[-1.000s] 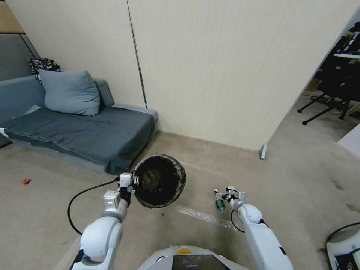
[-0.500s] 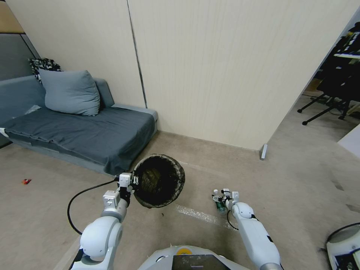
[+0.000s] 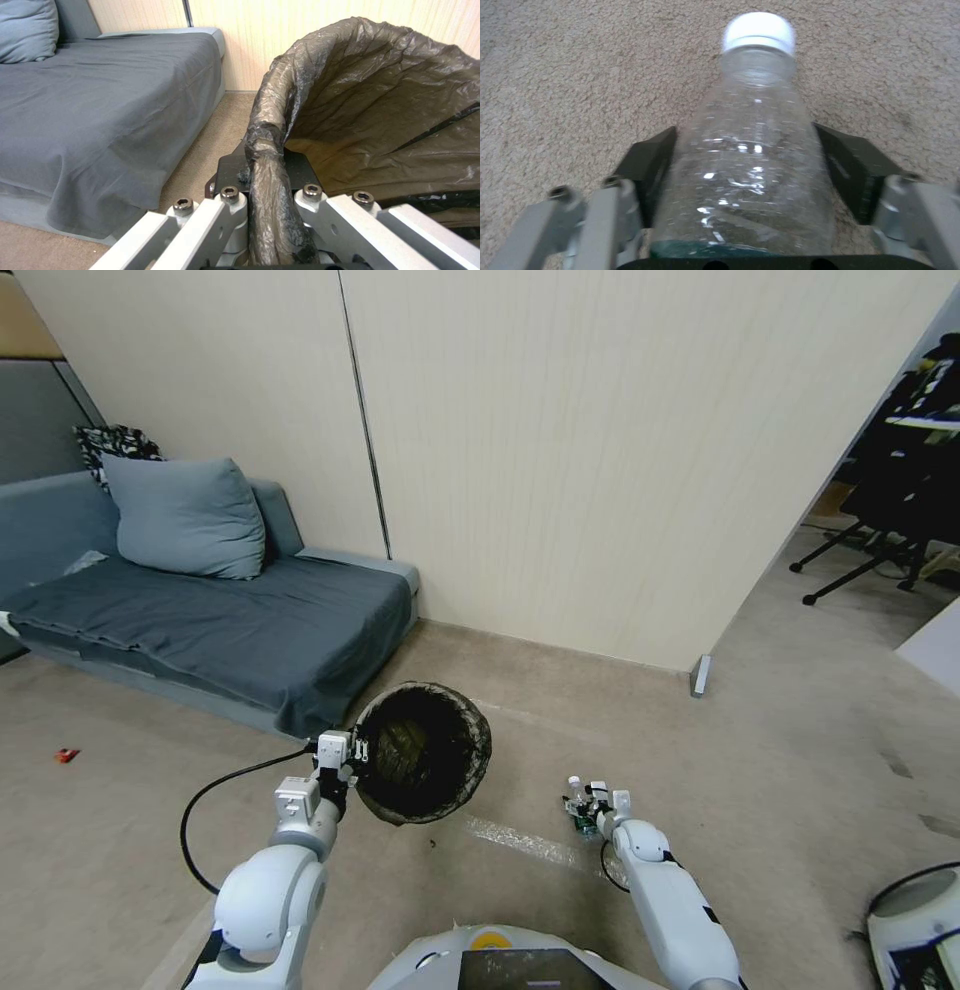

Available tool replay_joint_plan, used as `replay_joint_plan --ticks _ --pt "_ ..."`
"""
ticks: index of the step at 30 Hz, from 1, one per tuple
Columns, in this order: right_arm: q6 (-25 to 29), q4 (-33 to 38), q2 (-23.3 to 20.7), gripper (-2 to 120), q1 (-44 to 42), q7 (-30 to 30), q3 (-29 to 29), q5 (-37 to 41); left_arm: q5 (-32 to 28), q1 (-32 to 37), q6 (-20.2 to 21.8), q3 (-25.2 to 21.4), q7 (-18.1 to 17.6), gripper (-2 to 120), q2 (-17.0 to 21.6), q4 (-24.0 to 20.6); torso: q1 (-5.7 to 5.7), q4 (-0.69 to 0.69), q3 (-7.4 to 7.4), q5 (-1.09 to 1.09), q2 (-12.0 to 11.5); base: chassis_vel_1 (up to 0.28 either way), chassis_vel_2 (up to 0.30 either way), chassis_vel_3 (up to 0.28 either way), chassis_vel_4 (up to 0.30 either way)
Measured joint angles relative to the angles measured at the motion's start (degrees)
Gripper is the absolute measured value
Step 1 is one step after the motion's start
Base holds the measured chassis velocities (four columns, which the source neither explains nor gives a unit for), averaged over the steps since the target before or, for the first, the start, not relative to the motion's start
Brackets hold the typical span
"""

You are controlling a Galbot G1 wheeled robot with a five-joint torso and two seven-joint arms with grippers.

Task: Pick up the trash bin, then pick up the garbage from the floor and place it into the trash bin.

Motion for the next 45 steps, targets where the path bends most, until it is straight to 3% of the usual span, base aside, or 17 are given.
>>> replay_joint_plan --ticks 9,18,25,31,40,45 --pt "-0.03 2.23 -0.16 34 -1.98 -0.01 -0.03 -0.14 0.01 0.06 -0.16 0.09 0.03 5 -0.04 0.12 0.0 0.04 0.01 0.08 0.0 0.0 0.0 0.0 0.0" --pt "-0.57 7.75 -0.53 32 -4.4 1.01 -0.29 -0.27 0.02 -0.07 -0.17 0.16 0.1 5 0.12 0.22 0.01 0.02 0.03 0.16 -0.01 0.0 0.0 0.0 0.0" --pt "-0.96 22.27 -2.71 32 -8.37 2.21 0.92 2.29 -0.27 -0.2 -0.01 0.14 0.25 5 0.35 0.18 0.01 0.0 0.02 0.09 -0.01 0.0 0.0 0.0 0.0" --pt "-3.3 41.49 -7.24 32 -12.72 3.22 1.64 8.99 -0.43 -0.39 0.77 0.48 0.3 5 0.52 0.16 0.01 0.01 0.02 0.05 -0.01 0.0 0.0 0.0 0.0" --pt "-6.3 58.88 -14.46 32 -14.2 4.83 0.35 17.65 -0.42 -0.67 2.7 1.53 0.13 5 0.76 0.42 0.0 0.01 0.01 0.07 -0.01 0.0 0.0 0.0 0.0" --pt "-7.61 63.07 -18.12 32 -12.72 5.7 -1.83 20.91 -0.21 -0.71 4.1 1.61 -0.09 5 0.83 0.54 0.01 0.01 0.01 0.06 -0.01 0.0 0.0 0.0 0.0"
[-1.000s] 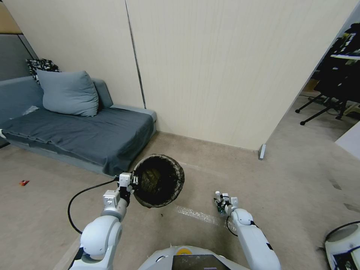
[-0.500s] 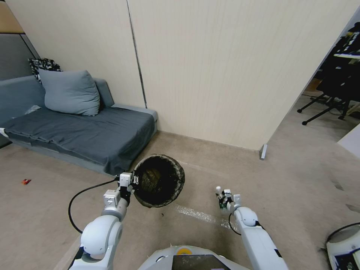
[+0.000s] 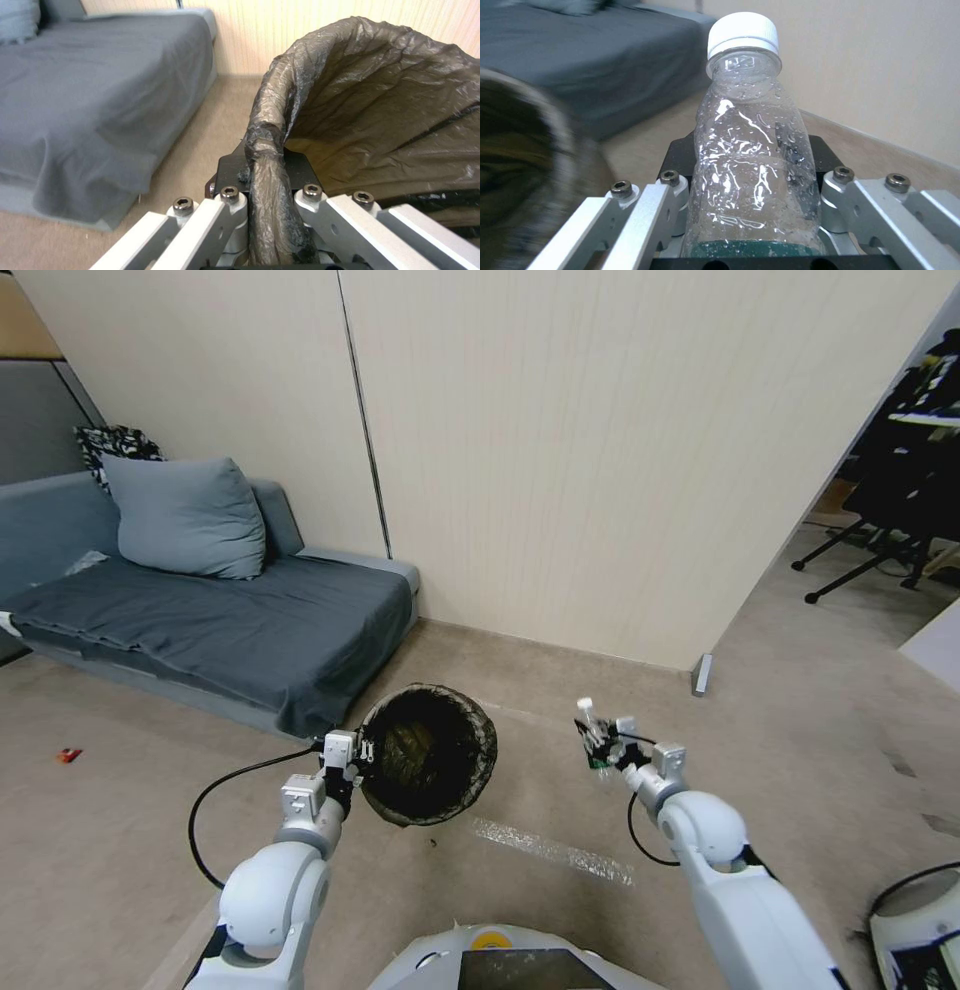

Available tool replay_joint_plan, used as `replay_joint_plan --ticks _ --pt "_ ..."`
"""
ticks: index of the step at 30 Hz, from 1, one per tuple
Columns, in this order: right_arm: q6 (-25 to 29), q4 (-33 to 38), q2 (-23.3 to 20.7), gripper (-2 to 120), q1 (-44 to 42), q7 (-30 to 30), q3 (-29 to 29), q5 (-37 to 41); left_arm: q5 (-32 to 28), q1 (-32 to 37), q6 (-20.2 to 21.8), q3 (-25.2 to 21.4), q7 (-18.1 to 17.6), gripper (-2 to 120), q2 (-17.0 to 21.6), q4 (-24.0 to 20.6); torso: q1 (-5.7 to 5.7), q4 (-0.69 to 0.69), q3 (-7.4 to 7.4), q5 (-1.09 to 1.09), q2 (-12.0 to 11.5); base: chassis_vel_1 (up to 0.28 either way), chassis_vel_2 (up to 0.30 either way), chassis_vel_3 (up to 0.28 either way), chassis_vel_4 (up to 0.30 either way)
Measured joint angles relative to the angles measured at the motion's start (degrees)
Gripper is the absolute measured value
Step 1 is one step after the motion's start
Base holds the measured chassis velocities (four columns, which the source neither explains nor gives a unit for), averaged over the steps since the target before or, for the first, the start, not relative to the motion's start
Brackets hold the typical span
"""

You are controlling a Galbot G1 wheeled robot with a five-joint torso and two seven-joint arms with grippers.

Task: Pick up the trash bin, then pick up the garbage from the floor and place it into the trash bin.

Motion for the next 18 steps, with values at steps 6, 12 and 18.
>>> replay_joint_plan --ticks 6,12,18 --pt "-1.56 2.36 -3.22 32 6.85 2.17 -7.97 4.02 0.24 -0.14 1.81 0.6 -0.17 5 0.21 -0.01 0.0 0.0 0.0 -0.01 0.0 0.0 0.0 0.0 0.0" --pt "-2.93 2.41 -3.66 32 17.22 4.24 -21.93 7.22 0.31 -0.44 3.56 1.14 -0.65 5 0.22 0.0 0.0 0.01 0.0 -0.02 0.0 0.0 0.0 0.0 0.0" --pt "-3.93 2.41 -3.66 31 22.34 6.01 -28.61 10.85 0.29 -0.76 4.93 1.39 -0.8 5 0.39 0.12 0.0 0.01 0.0 -0.02 0.0 0.0 0.0 0.0 0.0"
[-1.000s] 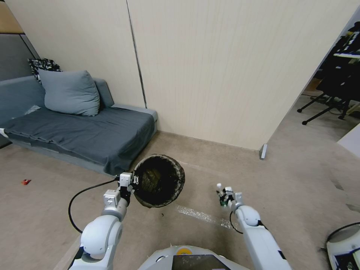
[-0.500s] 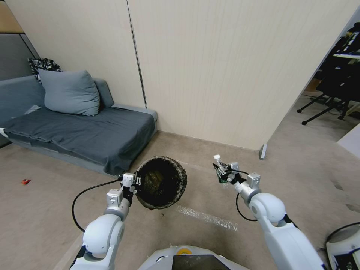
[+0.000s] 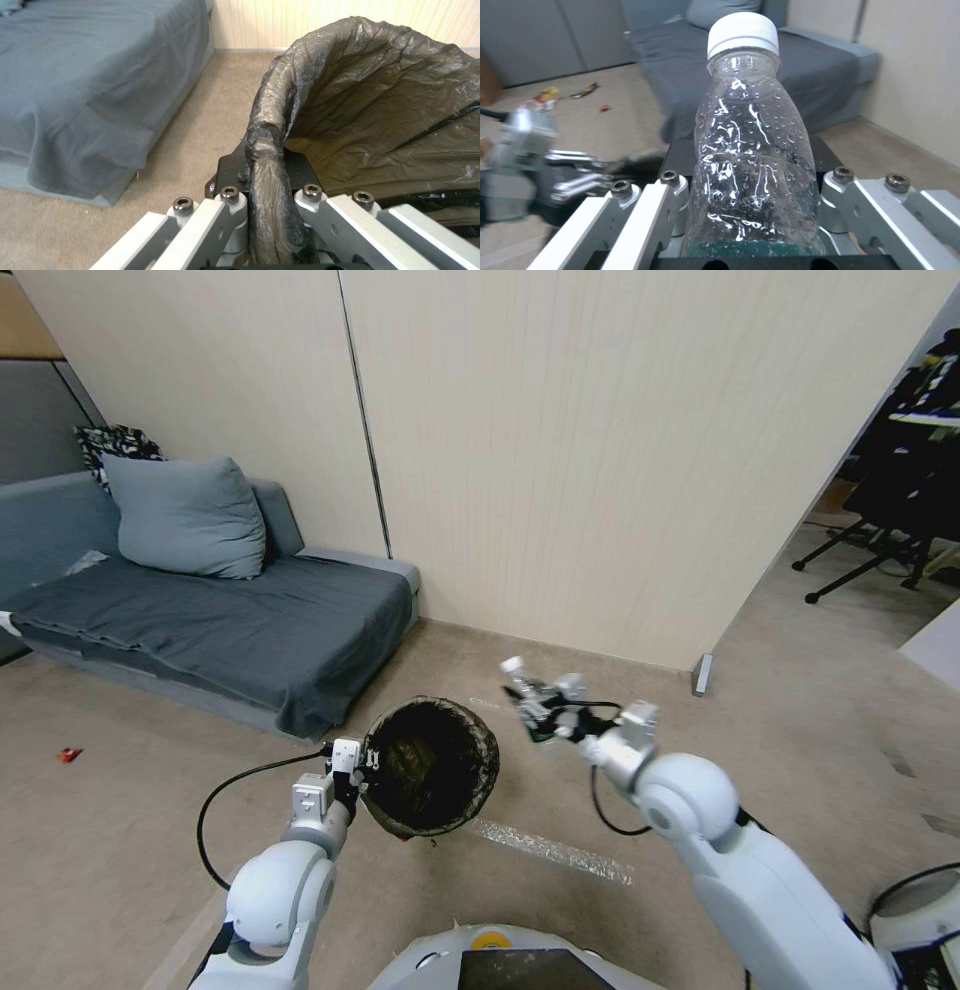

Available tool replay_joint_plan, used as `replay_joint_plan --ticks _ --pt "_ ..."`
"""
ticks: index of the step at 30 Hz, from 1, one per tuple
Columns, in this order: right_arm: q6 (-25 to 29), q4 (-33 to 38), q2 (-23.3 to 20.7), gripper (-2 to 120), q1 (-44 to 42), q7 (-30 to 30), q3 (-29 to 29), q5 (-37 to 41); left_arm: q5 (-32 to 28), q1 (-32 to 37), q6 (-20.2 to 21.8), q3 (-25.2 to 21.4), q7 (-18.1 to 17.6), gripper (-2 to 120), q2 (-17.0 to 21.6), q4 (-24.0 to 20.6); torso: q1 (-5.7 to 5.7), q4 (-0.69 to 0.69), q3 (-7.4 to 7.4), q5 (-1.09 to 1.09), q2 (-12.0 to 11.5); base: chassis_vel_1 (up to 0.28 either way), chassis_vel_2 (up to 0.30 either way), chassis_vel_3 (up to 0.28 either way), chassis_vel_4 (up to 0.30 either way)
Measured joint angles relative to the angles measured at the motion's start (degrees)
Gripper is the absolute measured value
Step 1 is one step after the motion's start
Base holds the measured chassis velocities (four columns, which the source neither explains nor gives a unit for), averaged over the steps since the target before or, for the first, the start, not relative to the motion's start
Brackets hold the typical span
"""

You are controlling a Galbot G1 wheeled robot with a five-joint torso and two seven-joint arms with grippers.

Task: Pick up the trash bin, then pick up the garbage from the floor and place it into the trash bin.

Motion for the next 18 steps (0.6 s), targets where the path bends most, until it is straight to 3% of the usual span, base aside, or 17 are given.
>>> replay_joint_plan --ticks 9,18 --pt "-0.98 -1.2 0.23 31 4.6 1.2 -8.82 2.34 -0.05 -1.35 1.41 0.73 -0.04 5 1.05 1.15 0.0 0.0 0.0 0.0 0.0 0.0 0.0 0.0 0.0" --pt "-1.85 -2.82 -0.03 31 3.75 1.62 -12.26 -0.16 -0.08 -1.6 1.77 1.56 -0.02 5 1.09 1.27 0.0 -0.01 0.0 0.01 0.0 0.0 0.0 0.0 0.0"
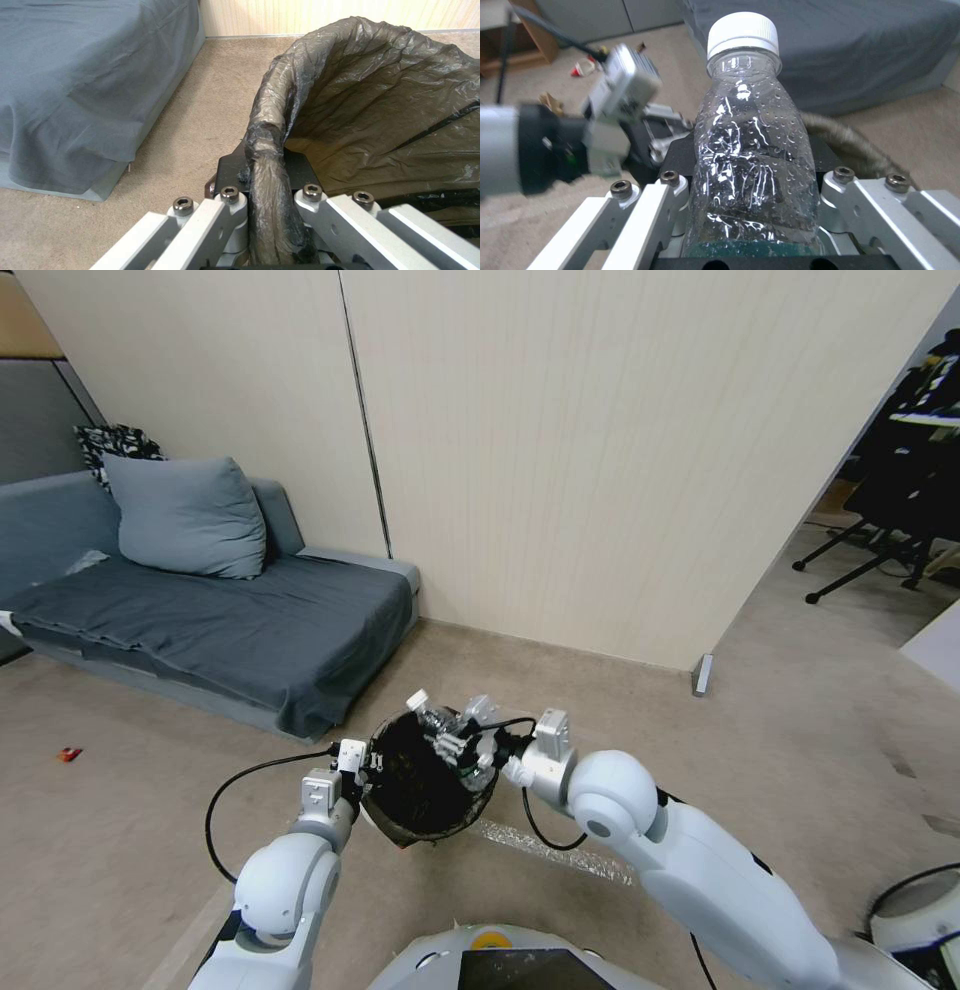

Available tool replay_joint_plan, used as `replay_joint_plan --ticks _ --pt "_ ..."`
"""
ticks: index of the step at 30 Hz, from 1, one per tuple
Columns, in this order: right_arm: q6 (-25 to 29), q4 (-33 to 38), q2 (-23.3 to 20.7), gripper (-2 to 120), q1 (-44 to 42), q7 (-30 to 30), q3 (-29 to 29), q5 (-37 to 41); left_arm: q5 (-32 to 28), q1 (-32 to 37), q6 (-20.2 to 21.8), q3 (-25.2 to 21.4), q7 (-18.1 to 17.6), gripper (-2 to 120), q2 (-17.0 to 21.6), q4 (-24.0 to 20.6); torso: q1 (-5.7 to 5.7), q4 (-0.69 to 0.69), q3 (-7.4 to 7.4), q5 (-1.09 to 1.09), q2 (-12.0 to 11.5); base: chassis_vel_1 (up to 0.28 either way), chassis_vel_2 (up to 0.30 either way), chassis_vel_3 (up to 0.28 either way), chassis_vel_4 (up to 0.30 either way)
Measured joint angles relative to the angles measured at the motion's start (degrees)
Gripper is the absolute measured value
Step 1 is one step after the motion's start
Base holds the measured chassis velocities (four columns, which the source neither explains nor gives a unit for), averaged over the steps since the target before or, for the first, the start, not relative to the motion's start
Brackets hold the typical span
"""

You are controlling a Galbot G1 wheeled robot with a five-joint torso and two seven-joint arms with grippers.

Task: Pick up the trash bin, then pick up the garbage from the floor and place it into the trash bin.

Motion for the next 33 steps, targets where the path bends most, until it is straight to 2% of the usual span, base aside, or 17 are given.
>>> replay_joint_plan --ticks 2,4,5,12,13,15,17,21,28,33 --pt "0.0 0.0 0.0 31 0.0 0.0 0.0 0.0 0.0 0.0 0.0 0.0 0.0 5 0.0 0.0 0.0 0.0 0.0 0.0 0.0 0.0 0.0 0.0 0.0" --pt "-2.0 -0.67 0.04 40 -1.1 2.16 -0.28 -1.9 0.0 0.07 0.0 0.02 0.04 5 -0.07 -0.12 0.0 0.0 0.0 0.0 0.0 0.0 0.0 0.0 0.0" --pt "-2.0 -0.67 0.04 40 -1.1 2.16 -0.28 -1.9 0.0 0.07 0.0 0.02 0.04 5 -0.07 -0.12 0.0 0.0 0.0 0.0 0.0 0.0 0.0 0.0 0.0" --pt "-2.11 -1.07 0.56 68 -1.63 4.7 -0.75 -2.05 -0.07 0.3 0.01 -0.16 0.12 5 -0.11 -0.46 0.0 0.0 0.0 0.0 0.0 0.0 0.0 0.0 0.0" --pt "-2.11 -1.07 0.56 68 -1.63 4.7 -0.75 -2.05 -0.07 0.3 0.01 -0.16 0.12 5 -0.11 -0.46 0.0 0.0 0.0 0.0 0.0 0.0 0.0 0.0 0.0" --pt "-2.07 -1.11 0.83 80 -1.57 5.33 -0.69 -1.86 -0.12 0.29 0.01 -0.16 0.16 5 -0.1 -0.48 0.0 0.0 0.0 0.0 0.0 0.0 0.0 0.0 0.0" --pt "-2.06 -1.11 0.89 83 -1.53 5.59 -0.61 -1.62 -0.12 0.27 0.01 -0.16 0.18 5 -0.1 -0.48 0.0 0.0 0.0 0.0 0.0 0.0 0.0 0.0 0.0" --pt "-1.97 -0.58 0.91 98 -1.35 6.11 0.22 -0.71 -0.11 0.17 0.01 -0.1 0.26 5 -0.09 -0.38 0.0 0.01 0.0 0.0 0.0 0.0 0.0 0.0 0.0" --pt "-1.99 1.47 0.54 100 -1.47 6.85 3.01 2.1 -0.12 -0.01 0.01 -0.02 0.3 5 -0.18 -0.07 0.0 0.01 0.0 0.0 0.0 0.0 0.0 0.0 0.0" --pt "-1.58 4.4 -0.44 100 -3.34 7.13 8.25 4.22 -0.12 -0.05 0.04 0.02 0.32 5 -0.35 0.02 0.0 0.01 0.0 0.0 0.0 0.0 0.0 0.0 0.0"
